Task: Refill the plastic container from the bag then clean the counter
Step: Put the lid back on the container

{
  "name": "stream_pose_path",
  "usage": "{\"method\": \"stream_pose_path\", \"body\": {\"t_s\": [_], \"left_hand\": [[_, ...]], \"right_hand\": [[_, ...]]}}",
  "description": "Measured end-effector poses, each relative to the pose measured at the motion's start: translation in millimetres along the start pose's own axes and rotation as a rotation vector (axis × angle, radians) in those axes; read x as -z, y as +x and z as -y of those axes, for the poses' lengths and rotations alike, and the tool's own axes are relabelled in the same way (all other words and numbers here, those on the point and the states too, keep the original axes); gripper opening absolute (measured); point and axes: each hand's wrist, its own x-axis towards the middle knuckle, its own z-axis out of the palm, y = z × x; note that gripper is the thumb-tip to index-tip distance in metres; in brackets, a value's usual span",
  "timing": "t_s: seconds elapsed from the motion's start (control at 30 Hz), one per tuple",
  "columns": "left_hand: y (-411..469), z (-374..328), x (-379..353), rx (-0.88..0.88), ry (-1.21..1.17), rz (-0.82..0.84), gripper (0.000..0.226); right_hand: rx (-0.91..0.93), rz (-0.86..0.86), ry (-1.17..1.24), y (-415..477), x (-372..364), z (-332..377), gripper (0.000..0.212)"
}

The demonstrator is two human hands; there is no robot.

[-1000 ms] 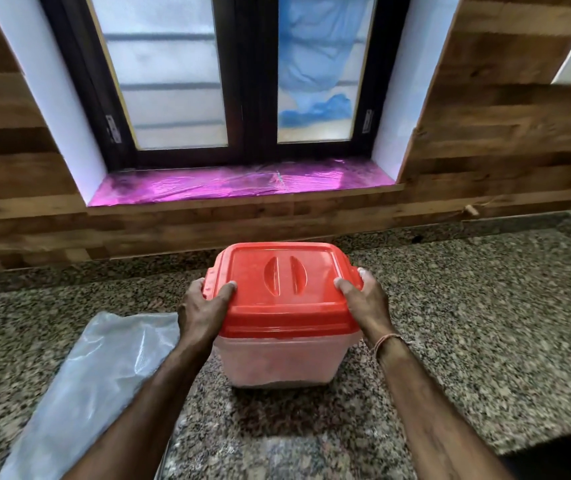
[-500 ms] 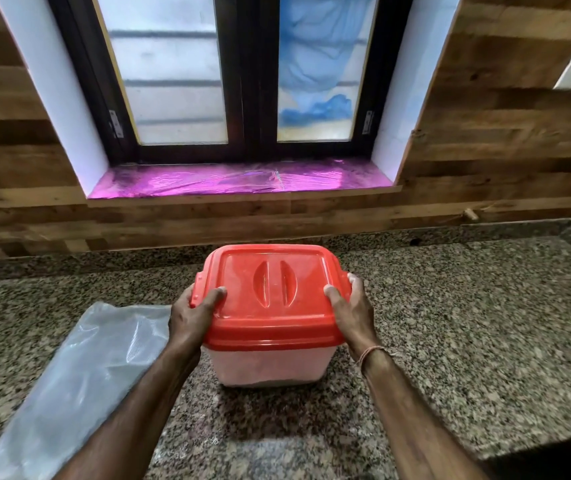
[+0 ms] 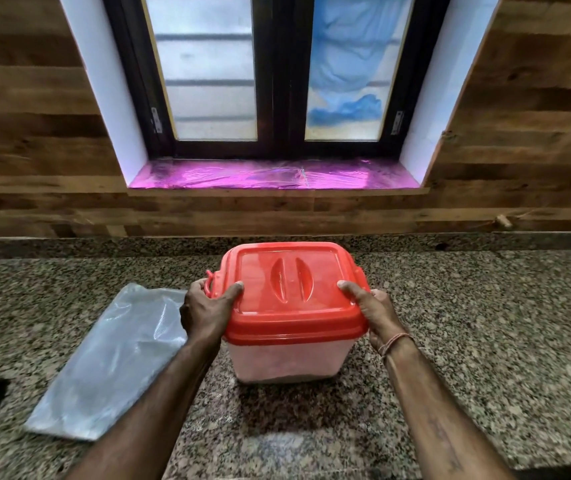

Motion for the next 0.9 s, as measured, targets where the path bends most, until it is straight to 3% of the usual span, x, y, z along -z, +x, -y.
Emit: {"method": "stream_pose_path", "body": {"t_s": [0.1, 0.17, 0.27, 0.37, 0.43, 0.6, 0.67, 0.77, 0.9], "left_hand": [[-6, -4, -2, -0.11, -0.003, -0.015, 0.05], [-8, -3, -4, -0.206, 0.054, -0.056, 0.039], [-5, 5, -3, -0.216, 0.086, -0.039, 0.058], [2, 13, 0, -0.15, 0.012, 0.096, 0.072], [3, 12, -3, -0.107, -0.038, 0.155, 0.074], [1, 15, -8, -0.124, 0.062, 0.135, 0.073], [2, 18, -9, -0.125, 0.042, 0.156, 0.073], [6, 21, -11, -0.016, -0.053, 0.171, 0.078], [17, 18, -11, 0.063, -0.073, 0.15, 0.066]], "right_hand": [[0.015, -0.037, -0.033, 1, -1, 3, 0.091], [0.119, -0.13, -0.146, -3, -8, 8, 0.075], [0.248, -0.228, -0.293, -11, -11, 15, 0.06], [0.22, -0.111, -0.222, -9, -2, 9, 0.071], [0.255, -0.054, -0.254, -11, 0, 9, 0.079], [0.461, -0.136, -0.572, -23, -13, 12, 0.057], [0.441, -0.1, -0.519, -24, -12, 9, 0.059], [0.234, -0.029, -0.256, -19, -1, 8, 0.075], [0.203, -0.029, -0.217, -10, -2, 13, 0.039]]}}
